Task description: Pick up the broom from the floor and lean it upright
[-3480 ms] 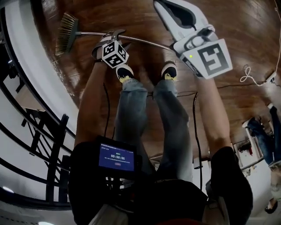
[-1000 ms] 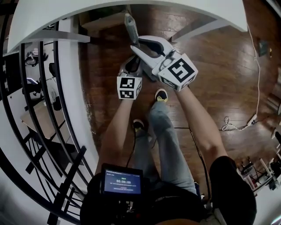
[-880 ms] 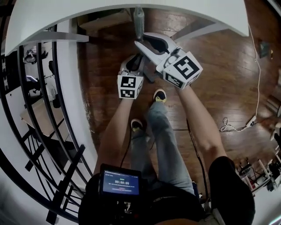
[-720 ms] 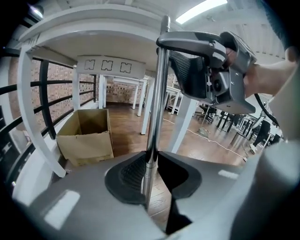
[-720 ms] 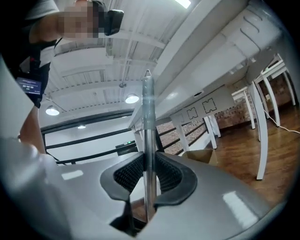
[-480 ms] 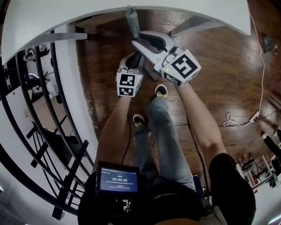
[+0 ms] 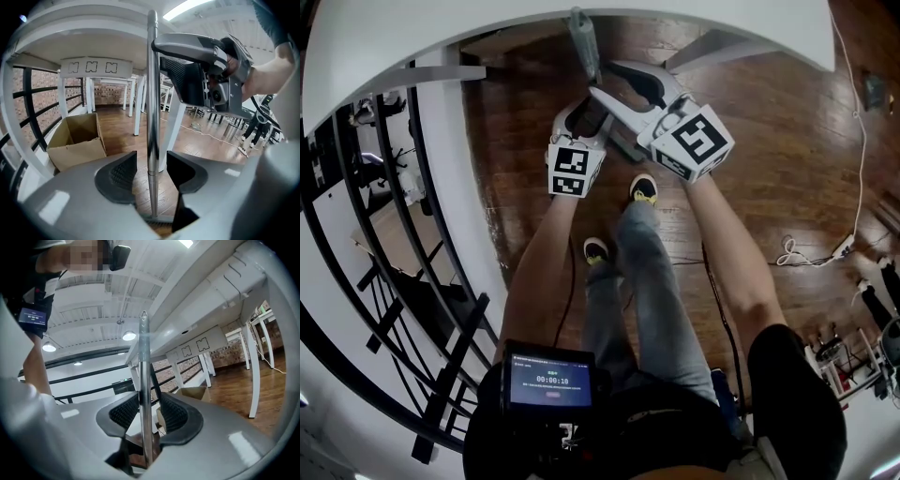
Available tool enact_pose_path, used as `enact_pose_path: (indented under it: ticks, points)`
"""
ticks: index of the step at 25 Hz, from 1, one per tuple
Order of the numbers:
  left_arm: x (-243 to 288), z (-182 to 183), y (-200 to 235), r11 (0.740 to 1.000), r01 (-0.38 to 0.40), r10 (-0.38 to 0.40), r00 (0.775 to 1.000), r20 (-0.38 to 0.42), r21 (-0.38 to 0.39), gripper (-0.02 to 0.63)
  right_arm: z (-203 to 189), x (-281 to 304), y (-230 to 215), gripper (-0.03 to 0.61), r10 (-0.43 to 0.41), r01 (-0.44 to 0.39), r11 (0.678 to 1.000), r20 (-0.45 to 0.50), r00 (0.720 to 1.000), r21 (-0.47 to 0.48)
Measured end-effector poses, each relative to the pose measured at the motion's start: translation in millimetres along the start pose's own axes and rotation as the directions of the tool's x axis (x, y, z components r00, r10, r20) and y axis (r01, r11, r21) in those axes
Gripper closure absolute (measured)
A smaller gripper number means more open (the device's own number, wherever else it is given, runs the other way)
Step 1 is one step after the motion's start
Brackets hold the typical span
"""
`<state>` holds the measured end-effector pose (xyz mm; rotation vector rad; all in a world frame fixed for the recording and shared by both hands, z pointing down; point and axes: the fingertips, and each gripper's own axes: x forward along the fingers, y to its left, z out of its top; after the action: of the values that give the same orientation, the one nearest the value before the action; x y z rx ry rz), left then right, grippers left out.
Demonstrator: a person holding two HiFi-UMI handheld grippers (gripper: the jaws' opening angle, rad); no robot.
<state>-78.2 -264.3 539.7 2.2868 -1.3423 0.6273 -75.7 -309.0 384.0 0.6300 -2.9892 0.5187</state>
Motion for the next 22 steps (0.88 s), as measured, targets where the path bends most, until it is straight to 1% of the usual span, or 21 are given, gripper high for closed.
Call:
enact_pose_path:
  ticks: [4,7,9,10,11,12,15,17,20,22]
  points:
    - [-22.5,3.8,-1.3,1.000,-0.005,0.005,1.000,-0.006,-0.019,0.396,1.8,-16.1,1.2,0.425,-0.021,0.021,1.000,-0.012,1.000,0.007]
    - [-73.5,11.5,-2.2,0.999,-0.031,0.032,0.999,0.019,-0.018,0.415,5.6,-35.5,13.4,0.425,-0.035,0.035,0.999,-0.039,0.999,-0.003]
    - [-124.6,23.0,-5.8,0.998,-0.060,0.061,0.996,0.063,-0.023,0.488,14.6,-48.6,31.7,0.426,-0.035,0.035,0.999,-0.044,0.998,-0.004]
    - [-151.8,30.1,-7.9,0.997,-0.075,0.077,0.993,0.085,-0.024,0.554,19.1,-54.5,43.1,0.426,-0.031,0.031,0.999,-0.047,0.998,-0.009]
    - [-177.7,37.0,-9.9,0.996,-0.089,0.092,0.991,0.101,-0.028,0.601,22.8,-60.0,54.8,0.426,-0.027,0.026,0.999,-0.052,0.998,-0.018]
    - [-201.5,43.7,-11.9,0.994,-0.104,0.107,0.988,0.111,-0.032,0.601,26.5,-65.1,66.8,0.426,-0.023,0.021,0.999,-0.056,0.998,-0.028]
    - [-263.6,64.9,-23.0,0.989,-0.143,0.145,0.978,0.150,-0.025,0.600,40.7,-80.8,109.4,0.437,-0.013,0.010,0.998,-0.056,0.998,-0.055]
    - [-304.0,80.8,-39.0,0.988,-0.152,0.153,0.970,0.192,-0.016,0.600,54.1,-96.9,148.2,0.437,-0.018,0.013,0.996,-0.053,0.998,-0.083]
    - [-375.2,102.9,-74.1,0.990,-0.138,0.134,0.957,0.257,0.000,0.600,75.9,-128.9,227.1,0.442,-0.028,0.024,0.992,-0.030,0.999,-0.126]
    - [-421.0,110.9,-96.1,0.991,-0.135,0.127,0.948,0.293,0.009,0.600,90.1,-147.8,281.4,0.450,-0.018,0.018,0.991,0.001,1.000,-0.130]
